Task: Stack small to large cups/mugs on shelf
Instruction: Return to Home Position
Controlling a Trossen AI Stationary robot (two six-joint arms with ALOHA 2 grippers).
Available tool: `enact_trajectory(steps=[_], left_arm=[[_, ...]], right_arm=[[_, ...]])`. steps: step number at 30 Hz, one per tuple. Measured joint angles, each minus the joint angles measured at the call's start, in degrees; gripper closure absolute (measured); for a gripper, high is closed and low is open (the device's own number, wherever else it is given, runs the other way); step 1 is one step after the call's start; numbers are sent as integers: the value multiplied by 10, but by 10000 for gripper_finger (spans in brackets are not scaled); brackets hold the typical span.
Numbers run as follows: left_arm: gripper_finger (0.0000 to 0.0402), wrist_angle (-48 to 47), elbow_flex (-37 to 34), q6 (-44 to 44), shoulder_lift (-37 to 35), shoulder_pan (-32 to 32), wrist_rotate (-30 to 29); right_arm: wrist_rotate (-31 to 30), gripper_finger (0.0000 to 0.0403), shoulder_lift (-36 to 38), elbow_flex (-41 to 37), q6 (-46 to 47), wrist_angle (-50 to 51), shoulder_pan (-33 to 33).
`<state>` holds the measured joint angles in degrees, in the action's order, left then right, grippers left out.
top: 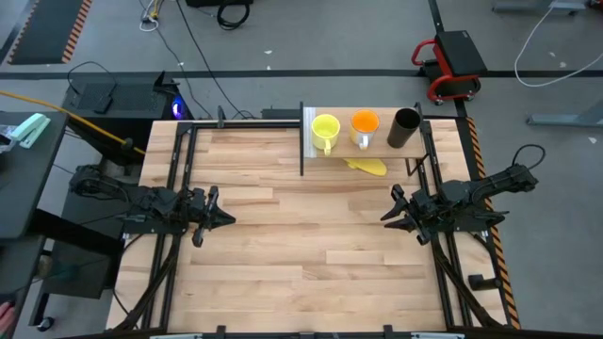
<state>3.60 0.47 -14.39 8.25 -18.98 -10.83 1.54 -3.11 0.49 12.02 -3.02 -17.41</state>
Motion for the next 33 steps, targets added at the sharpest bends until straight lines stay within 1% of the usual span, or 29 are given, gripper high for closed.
enact_trajectory(steps=[8,19,29,33], left_arm=[[378,0,0,0,0,0,0],[366,0,0,0,0,0,0],[378,0,0,1,0,0,0],[376,0,0,1,0,0,0]], right_arm=[[0,298,0,0,0,0,0],[0,298,0,0,0,0,0],[0,298,0,0,0,0,0],[0,298,0,0,0,0,0]])
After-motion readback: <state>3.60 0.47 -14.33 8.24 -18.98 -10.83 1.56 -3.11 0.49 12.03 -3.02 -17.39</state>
